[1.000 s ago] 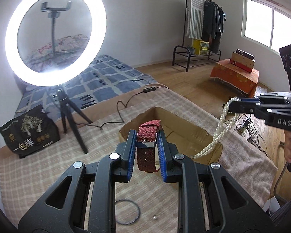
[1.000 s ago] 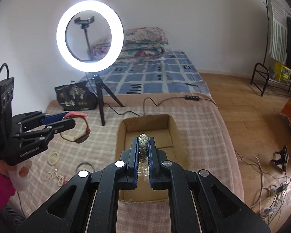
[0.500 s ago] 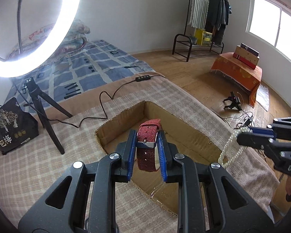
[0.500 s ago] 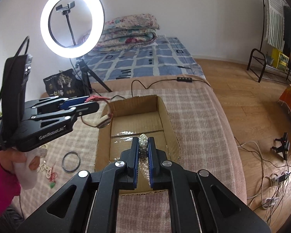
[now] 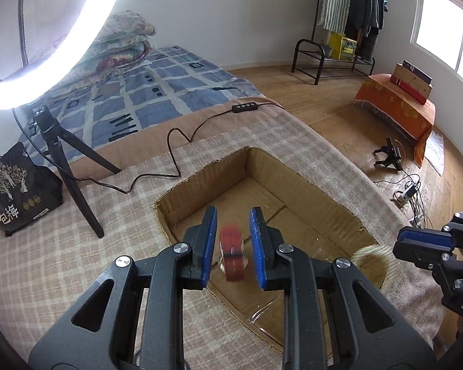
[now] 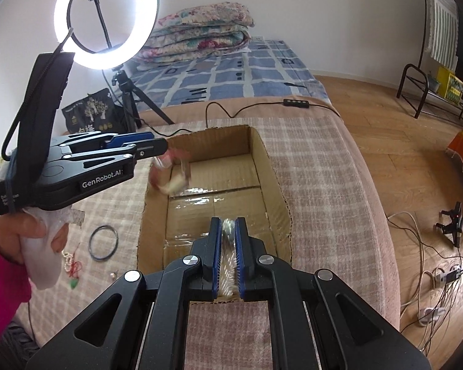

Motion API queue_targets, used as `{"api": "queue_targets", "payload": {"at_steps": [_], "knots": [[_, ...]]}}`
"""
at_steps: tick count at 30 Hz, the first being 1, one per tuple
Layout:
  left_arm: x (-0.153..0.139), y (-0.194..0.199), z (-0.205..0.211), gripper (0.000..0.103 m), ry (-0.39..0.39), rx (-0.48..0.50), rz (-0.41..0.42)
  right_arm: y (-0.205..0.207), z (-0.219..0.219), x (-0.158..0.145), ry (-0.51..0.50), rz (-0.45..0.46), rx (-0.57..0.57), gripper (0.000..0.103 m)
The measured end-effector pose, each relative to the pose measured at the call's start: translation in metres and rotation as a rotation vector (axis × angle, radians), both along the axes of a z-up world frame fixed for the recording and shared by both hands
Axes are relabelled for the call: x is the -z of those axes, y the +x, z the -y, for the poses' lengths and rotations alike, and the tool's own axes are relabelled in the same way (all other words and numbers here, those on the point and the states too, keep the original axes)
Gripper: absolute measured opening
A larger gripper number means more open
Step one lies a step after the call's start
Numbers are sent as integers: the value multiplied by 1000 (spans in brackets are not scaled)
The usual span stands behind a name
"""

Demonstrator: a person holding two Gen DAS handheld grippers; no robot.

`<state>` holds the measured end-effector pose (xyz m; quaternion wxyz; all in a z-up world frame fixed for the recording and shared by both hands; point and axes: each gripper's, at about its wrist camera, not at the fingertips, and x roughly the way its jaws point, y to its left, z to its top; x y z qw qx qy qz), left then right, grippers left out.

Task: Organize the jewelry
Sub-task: 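Lower the watch into the box and open the left tool while the right tool releases the necklace there, then withdraw both open tools from the box back over the remaining jewelry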

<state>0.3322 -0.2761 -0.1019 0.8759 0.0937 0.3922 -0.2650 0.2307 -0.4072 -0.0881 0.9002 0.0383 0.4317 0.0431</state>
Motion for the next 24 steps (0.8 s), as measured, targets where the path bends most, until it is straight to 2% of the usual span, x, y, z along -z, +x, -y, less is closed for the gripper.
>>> {"api": "queue_targets", "payload": {"at_steps": [1, 2, 3, 5, 15, 24], "knots": [[0, 1, 0, 52, 2, -3, -1, 1, 0, 0, -6, 1, 2, 12], [-2, 0, -1, 75, 1, -10, 9, 1, -1, -1, -16, 6, 6, 26], [-4, -1, -2, 81, -2, -21, 31, 0, -1, -2, -28, 13, 16, 52], [-7, -3, -4, 83, -7, -21, 52, -2, -2, -6, -33, 48, 25, 73], [-10, -6, -3, 84, 29, -23, 65, -3, -4, -6, -51, 31, 43, 74], [-23, -17, -18, 84, 26, -34, 85, -6, -12, -17, -60, 55, 45, 74]]}}
